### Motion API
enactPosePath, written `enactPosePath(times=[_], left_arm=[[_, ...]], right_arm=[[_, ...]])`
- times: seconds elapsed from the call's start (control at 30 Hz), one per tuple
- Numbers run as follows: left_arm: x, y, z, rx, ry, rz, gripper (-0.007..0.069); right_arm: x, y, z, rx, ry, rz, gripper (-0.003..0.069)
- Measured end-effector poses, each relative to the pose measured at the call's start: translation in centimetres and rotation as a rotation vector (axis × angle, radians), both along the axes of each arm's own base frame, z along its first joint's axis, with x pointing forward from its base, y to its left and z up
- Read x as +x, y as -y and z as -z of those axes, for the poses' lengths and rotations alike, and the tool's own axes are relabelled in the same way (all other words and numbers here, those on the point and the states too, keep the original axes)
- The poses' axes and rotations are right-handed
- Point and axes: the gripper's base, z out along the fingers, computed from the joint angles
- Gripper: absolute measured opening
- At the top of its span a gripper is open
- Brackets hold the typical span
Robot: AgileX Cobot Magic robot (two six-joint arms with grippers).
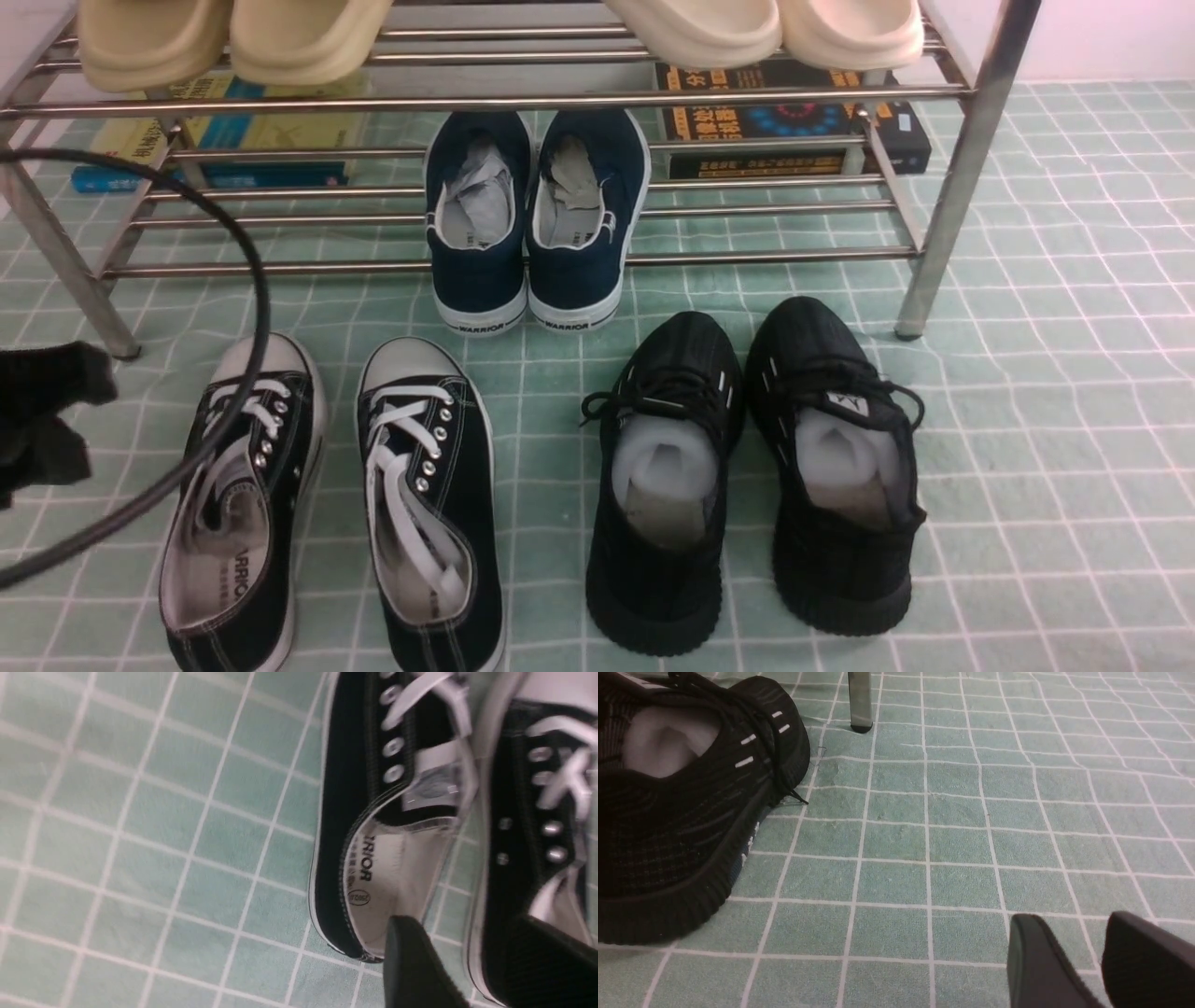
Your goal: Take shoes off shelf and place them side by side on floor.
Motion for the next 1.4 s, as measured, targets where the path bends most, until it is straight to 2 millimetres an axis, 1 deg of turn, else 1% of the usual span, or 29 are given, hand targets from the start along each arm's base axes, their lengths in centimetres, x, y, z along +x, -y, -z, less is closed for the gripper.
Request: enactPosePath(times=[0.07, 0.13, 0.17, 0.2, 0.27, 0.3, 0.37, 0.4, 0.43, 0.47, 0.53, 0.67, 0.7, 0.73, 0.77, 0.9, 1.03, 1.13, 1.3, 1.4], left_arm=[[-2.2, -0.1, -1.1, 0.041, 0.06, 0.048, 0.0213], [-4.6, -0.2, -1.8, 0.072, 0.104, 0.083, 0.0126], [-4.8, -0.2, -1.8, 0.075, 0.107, 0.086, 0.0117], [-6.4, -0.3, -1.9, 0.097, 0.131, 0.111, 0.0055], [-8.4, -0.2, -1.0, 0.115, 0.16, 0.157, 0.0008], [-9.2, 0.0, -0.2, 0.117, 0.189, 0.182, 0.0001], [-10.0, 0.4, 1.4, 0.087, 0.256, 0.208, 0.0001], [-10.0, 0.4, 1.5, 0.086, 0.28, 0.211, 0.0001], [-10.4, 0.7, 3.0, 0.058, 0.37, 0.227, 0.0001], [-10.4, 0.7, 3.4, 0.061, 0.397, 0.228, 0.0001], [-10.4, 0.9, 5.4, 0.056, 0.567, 0.228, 0.0001], [-10.3, 0.7, 7.6, 0.061, 0.715, 0.2, 0.0001], [-10.2, 0.7, 8.0, 0.063, 0.727, 0.196, 0.0001], [-10.1, 0.7, 8.5, 0.064, 0.729, 0.192, 0.0001], [-10.1, 0.7, 8.7, 0.064, 0.73, 0.191, 0.0001], [-9.7, 0.6, 11.0, 0.064, 0.669, 0.193, 0.0001], [-9.5, 0.7, 12.6, 0.062, 0.62, 0.195, 0.0001], [-9.5, 0.6, 13.1, 0.071, 0.602, 0.199, 0.0001], [-9.5, 0.5, 13.3, 0.096, 0.593, 0.204, 0.0001], [-9.7, 0.3, 14.2, 0.166, 0.589, 0.217, 0.0008]], right_arm=[[0.0, 0.0, 0.0, 0.0, 0.0, 0.0, 0.0239], [0.0, 0.0, 0.0, 0.0, 0.0, 0.0, 0.0239], [0.0, 0.0, 0.0, 0.0, 0.0, 0.0, 0.0239], [0.0, 0.0, 0.0, 0.0, 0.0, 0.0, 0.0239], [0.0, 0.0, 0.0, 0.0, 0.0, 0.0, 0.0239], [0.0, 0.0, 0.0, 0.0, 0.0, 0.0, 0.0239], [0.0, 0.0, 0.0, 0.0, 0.0, 0.0, 0.0239], [0.0, 0.0, 0.0, 0.0, 0.0, 0.0, 0.0239], [0.0, 0.0, 0.0, 0.0, 0.0, 0.0, 0.0239], [0.0, 0.0, 0.0, 0.0, 0.0, 0.0, 0.0239], [0.0, 0.0, 0.0, 0.0, 0.0, 0.0, 0.0239], [0.0, 0.0, 0.0, 0.0, 0.0, 0.0, 0.0239], [0.0, 0.0, 0.0, 0.0, 0.0, 0.0, 0.0239], [0.0, 0.0, 0.0, 0.0, 0.0, 0.0, 0.0239], [0.0, 0.0, 0.0, 0.0, 0.0, 0.0, 0.0239], [0.0, 0.0, 0.0, 0.0, 0.0, 0.0, 0.0239], [0.0, 0.0, 0.0, 0.0, 0.0, 0.0, 0.0239], [0.0, 0.0, 0.0, 0.0, 0.0, 0.0, 0.0239], [0.0, 0.0, 0.0, 0.0, 0.0, 0.0, 0.0239], [0.0, 0.0, 0.0, 0.0, 0.0, 0.0, 0.0239]])
